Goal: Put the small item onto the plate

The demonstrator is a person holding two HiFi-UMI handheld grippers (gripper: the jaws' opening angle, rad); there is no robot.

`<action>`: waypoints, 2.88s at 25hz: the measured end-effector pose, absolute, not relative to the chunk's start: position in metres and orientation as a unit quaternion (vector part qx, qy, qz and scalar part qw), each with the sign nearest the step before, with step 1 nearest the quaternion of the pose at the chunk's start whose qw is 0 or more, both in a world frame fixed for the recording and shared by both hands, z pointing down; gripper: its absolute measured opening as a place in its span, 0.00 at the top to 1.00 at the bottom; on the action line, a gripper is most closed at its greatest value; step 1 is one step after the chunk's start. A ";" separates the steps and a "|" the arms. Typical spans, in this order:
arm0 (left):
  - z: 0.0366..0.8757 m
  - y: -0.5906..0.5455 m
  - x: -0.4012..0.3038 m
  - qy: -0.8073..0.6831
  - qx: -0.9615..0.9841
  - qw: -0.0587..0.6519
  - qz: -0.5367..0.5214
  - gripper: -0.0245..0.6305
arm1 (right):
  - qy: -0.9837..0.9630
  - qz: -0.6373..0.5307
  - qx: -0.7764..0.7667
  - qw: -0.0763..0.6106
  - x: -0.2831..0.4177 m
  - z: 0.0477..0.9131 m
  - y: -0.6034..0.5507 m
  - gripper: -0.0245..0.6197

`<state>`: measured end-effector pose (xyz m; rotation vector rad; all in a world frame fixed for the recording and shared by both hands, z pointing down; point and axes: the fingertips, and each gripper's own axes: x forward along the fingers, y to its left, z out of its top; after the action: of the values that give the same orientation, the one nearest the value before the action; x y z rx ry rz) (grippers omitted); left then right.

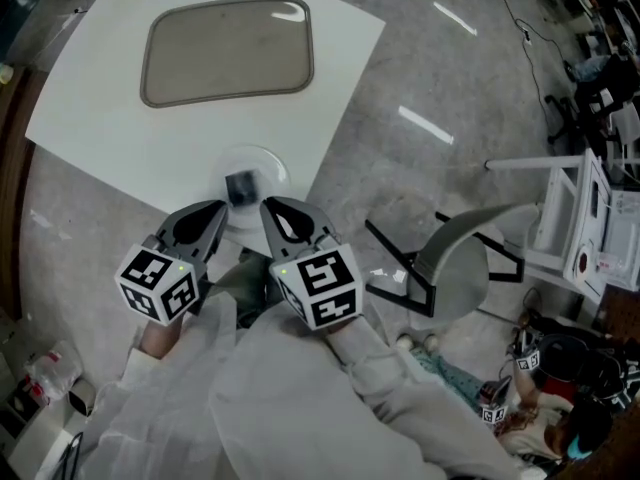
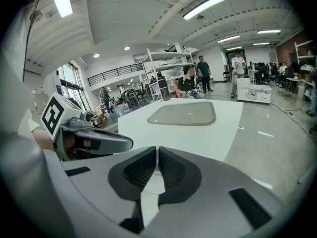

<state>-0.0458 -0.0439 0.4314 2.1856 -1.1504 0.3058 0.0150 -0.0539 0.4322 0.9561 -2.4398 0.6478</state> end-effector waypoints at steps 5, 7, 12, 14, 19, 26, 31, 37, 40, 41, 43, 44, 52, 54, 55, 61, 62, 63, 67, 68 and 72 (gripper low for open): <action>0.445 -0.049 -0.059 -0.444 0.824 0.328 0.123 0.95 | -0.876 0.242 0.354 0.223 0.016 0.443 -0.057 0.94; 0.452 -0.049 -0.062 -0.445 0.822 0.331 0.128 0.95 | -0.874 0.242 0.356 0.226 0.016 0.449 -0.058 0.94; 0.469 -0.046 -0.069 -0.459 0.807 0.348 0.133 0.95 | -0.863 0.254 0.365 0.238 0.023 0.466 -0.055 0.94; 0.479 -0.046 -0.068 -0.460 0.801 0.359 0.135 0.94 | -0.857 0.262 0.370 0.245 0.027 0.475 -0.056 0.94; 0.488 -0.038 -0.078 -0.471 0.788 0.373 0.138 0.94 | -0.849 0.268 0.377 0.254 0.030 0.484 -0.048 0.93; 0.501 -0.046 -0.078 -0.489 0.771 0.381 0.146 0.94 | -0.835 0.277 0.399 0.260 0.044 0.496 -0.063 0.88; 0.503 -0.044 -0.076 -0.488 0.767 0.391 0.146 0.83 | -0.822 0.289 0.413 0.264 0.049 0.501 -0.065 0.80; 0.506 -0.041 -0.074 -0.490 0.758 0.406 0.144 0.76 | -0.819 0.301 0.408 0.267 0.049 0.507 -0.064 0.76; 0.506 -0.041 -0.077 -0.495 0.747 0.419 0.142 0.74 | -0.818 0.305 0.405 0.272 0.048 0.509 -0.067 0.75; 0.506 -0.041 -0.079 -0.497 0.745 0.421 0.141 0.74 | -0.817 0.306 0.405 0.274 0.048 0.509 -0.068 0.75; 0.505 -0.042 -0.081 -0.498 0.744 0.423 0.139 0.73 | -0.815 0.308 0.406 0.277 0.048 0.511 -0.069 0.75; 0.505 -0.043 -0.081 -0.497 0.745 0.422 0.138 0.73 | -0.814 0.310 0.405 0.278 0.048 0.512 -0.069 0.75; 0.506 -0.042 -0.076 -0.500 0.743 0.423 0.142 0.73 | -0.814 0.320 0.391 0.288 0.046 0.516 -0.068 0.75; 0.505 -0.041 -0.075 -0.502 0.740 0.426 0.139 0.73 | -0.812 0.324 0.391 0.288 0.046 0.516 -0.067 0.75; 0.504 -0.041 -0.075 -0.502 0.739 0.427 0.138 0.73 | -0.812 0.324 0.391 0.288 0.046 0.516 -0.067 0.75; 0.502 -0.039 -0.079 -0.497 0.741 0.429 0.142 0.73 | -0.802 0.359 0.389 0.278 0.042 0.513 -0.067 0.75; 0.503 -0.039 -0.079 -0.497 0.739 0.432 0.140 0.73 | -0.800 0.365 0.388 0.278 0.043 0.514 -0.067 0.75; 0.504 -0.039 -0.078 -0.497 0.738 0.435 0.139 0.73 | -0.798 0.368 0.387 0.279 0.043 0.515 -0.067 0.75; 0.506 -0.042 -0.076 -0.499 0.730 0.447 0.136 0.73 | -0.793 0.390 0.381 0.273 0.041 0.517 -0.068 0.75; 0.506 -0.043 -0.076 -0.500 0.728 0.449 0.133 0.73 | -0.790 0.396 0.382 0.268 0.040 0.518 -0.069 0.75; 0.503 -0.043 -0.077 -0.503 0.724 0.458 0.117 0.73 | -0.783 0.414 0.389 0.255 0.039 0.515 -0.069 0.75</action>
<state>-0.0767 -0.0430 0.5029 1.7829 -1.2399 0.2893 0.0391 -0.0692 0.5155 1.0555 -2.1258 1.1232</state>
